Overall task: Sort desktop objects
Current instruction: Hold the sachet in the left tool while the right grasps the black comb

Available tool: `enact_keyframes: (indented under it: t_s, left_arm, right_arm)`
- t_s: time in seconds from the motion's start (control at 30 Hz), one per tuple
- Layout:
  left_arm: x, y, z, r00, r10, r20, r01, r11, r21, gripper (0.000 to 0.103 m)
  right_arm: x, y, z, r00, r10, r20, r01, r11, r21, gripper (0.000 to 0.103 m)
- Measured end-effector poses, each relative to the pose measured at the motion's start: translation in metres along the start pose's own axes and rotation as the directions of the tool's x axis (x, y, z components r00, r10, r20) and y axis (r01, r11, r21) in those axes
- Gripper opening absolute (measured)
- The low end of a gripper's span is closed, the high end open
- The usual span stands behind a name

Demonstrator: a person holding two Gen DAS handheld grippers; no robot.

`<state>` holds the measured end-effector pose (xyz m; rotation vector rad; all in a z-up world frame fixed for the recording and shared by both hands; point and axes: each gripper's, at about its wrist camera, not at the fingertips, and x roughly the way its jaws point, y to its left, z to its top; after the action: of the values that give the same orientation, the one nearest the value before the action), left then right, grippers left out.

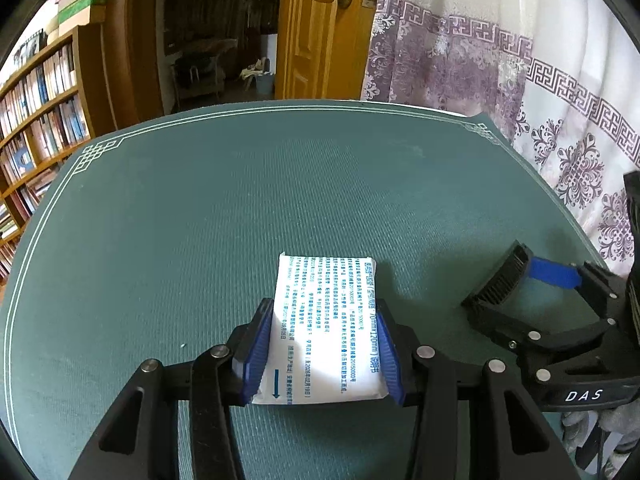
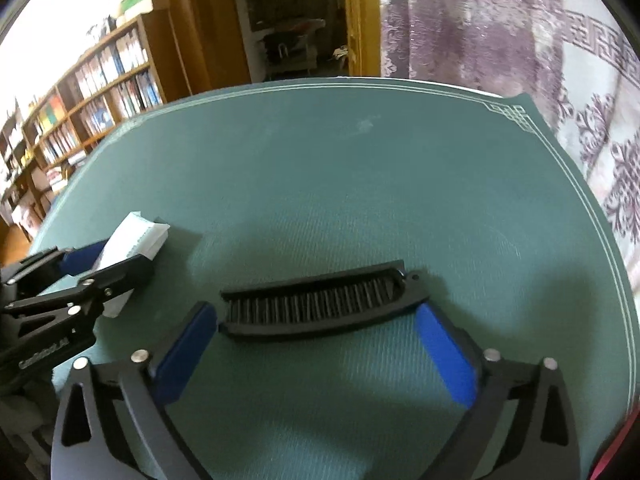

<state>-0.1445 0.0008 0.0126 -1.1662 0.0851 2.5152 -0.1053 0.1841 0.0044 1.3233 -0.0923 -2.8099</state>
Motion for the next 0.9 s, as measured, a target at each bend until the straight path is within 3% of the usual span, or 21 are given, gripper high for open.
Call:
enact_keyframes:
  t_s: [0.17, 0.27, 0.43, 0.47, 0.63, 0.67, 0.73, 0.77, 0.8, 0.9]
  left_arm:
    - [0.000, -0.001, -0.001, 1.000, 0.010, 0.001, -0.010, 1.000, 0.014, 0.049]
    - [-0.003, -0.001, -0.004, 1.000, 0.009, 0.002, -0.009, 1.000, 0.014, 0.049]
    - [-0.009, -0.004, -0.011, 1.000, 0.017, -0.003, -0.017, 1.000, 0.022, 0.049]
    - [-0.013, -0.004, -0.017, 1.000, 0.009, -0.004, -0.009, 1.000, 0.021, 0.049]
    - [-0.022, -0.008, -0.028, 1.000, -0.007, -0.001, 0.007, 1.000, 0.015, 0.049]
    - [-0.022, -0.008, -0.029, 1.000, -0.008, -0.001, 0.008, 1.000, 0.012, 0.049]
    - [-0.022, -0.006, -0.028, 1.000, -0.011, -0.001, 0.011, 1.000, 0.008, 0.049]
    - [-0.023, -0.006, -0.028, 1.000, -0.011, 0.000, 0.011, 1.000, 0.008, 0.049]
    - [-0.023, -0.005, -0.028, 1.000, -0.011, 0.000, 0.011, 1.000, 0.008, 0.049]
    - [-0.022, -0.007, -0.029, 1.000, -0.012, 0.002, 0.012, 1.000, 0.006, 0.049]
  right_arm:
    - [0.003, 0.001, 0.003, 1.000, -0.011, -0.004, 0.011, 0.999, -0.030, 0.099]
    - [-0.001, 0.000, 0.000, 0.999, -0.042, 0.012, 0.042, 0.999, -0.034, 0.076]
    - [-0.014, -0.006, -0.010, 0.998, -0.056, 0.014, 0.056, 0.998, -0.019, 0.026]
    - [-0.018, -0.011, -0.013, 0.999, -0.039, 0.006, 0.039, 0.999, -0.010, 0.024]
    - [-0.034, -0.034, -0.026, 0.998, 0.058, -0.016, -0.056, 0.994, 0.089, 0.027]
    - [-0.038, -0.040, -0.029, 0.997, 0.071, -0.019, -0.068, 0.990, 0.126, 0.032]
    - [-0.043, -0.048, -0.030, 0.998, 0.066, 0.001, -0.066, 0.983, 0.172, 0.069]
    - [-0.046, -0.051, -0.028, 0.998, 0.066, 0.015, -0.068, 0.979, 0.191, 0.078]
    - [-0.047, -0.052, -0.027, 0.997, 0.068, 0.025, -0.072, 0.976, 0.205, 0.083]
    - [-0.040, -0.052, -0.013, 0.997, 0.070, 0.028, -0.074, 0.970, 0.230, 0.083]
